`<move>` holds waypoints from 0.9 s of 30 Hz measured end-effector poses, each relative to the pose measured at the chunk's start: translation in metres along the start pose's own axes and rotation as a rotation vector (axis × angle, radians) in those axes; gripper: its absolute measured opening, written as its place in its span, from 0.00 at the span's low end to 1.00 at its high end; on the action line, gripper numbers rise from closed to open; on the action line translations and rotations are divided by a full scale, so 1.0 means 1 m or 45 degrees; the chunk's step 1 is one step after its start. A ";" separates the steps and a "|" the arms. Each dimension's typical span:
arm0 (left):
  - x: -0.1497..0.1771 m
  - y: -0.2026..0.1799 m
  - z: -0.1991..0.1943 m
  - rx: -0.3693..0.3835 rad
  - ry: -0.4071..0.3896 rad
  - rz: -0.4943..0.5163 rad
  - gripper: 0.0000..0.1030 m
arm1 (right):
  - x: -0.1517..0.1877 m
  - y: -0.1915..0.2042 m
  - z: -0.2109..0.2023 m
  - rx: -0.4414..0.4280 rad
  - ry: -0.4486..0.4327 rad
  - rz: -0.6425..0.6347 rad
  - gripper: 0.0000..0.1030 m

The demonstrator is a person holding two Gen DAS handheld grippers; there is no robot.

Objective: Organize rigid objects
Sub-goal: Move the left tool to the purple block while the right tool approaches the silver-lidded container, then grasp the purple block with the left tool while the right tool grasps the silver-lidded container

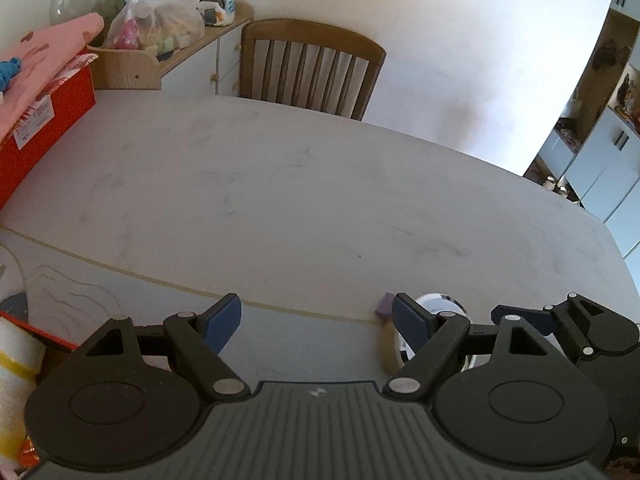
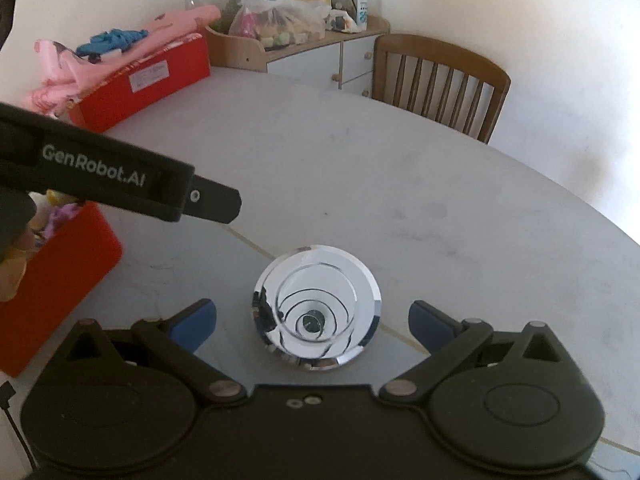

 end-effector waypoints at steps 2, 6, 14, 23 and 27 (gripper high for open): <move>0.001 -0.001 0.005 -0.001 0.005 0.010 0.80 | 0.000 0.001 0.004 -0.014 0.000 0.005 0.94; 0.003 -0.004 0.015 -0.001 0.018 0.031 0.80 | 0.000 0.003 0.009 -0.026 -0.005 -0.016 0.89; 0.010 -0.011 0.029 0.021 0.045 0.036 0.80 | 0.002 -0.001 0.014 -0.009 0.013 -0.037 0.73; 0.016 -0.039 0.039 0.096 0.041 0.136 0.80 | 0.026 -0.028 -0.005 -0.041 0.072 0.017 0.73; 0.021 -0.059 0.048 0.126 0.039 0.227 0.80 | 0.037 -0.046 -0.012 -0.024 0.092 0.071 0.73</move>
Point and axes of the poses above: each gripper's, at about its wrist camera, not at the fingertips, and z roughly the way its jaws point, y to its left, x to its underside, the point moved 10 cm from there along z, roughly the way its jaws point
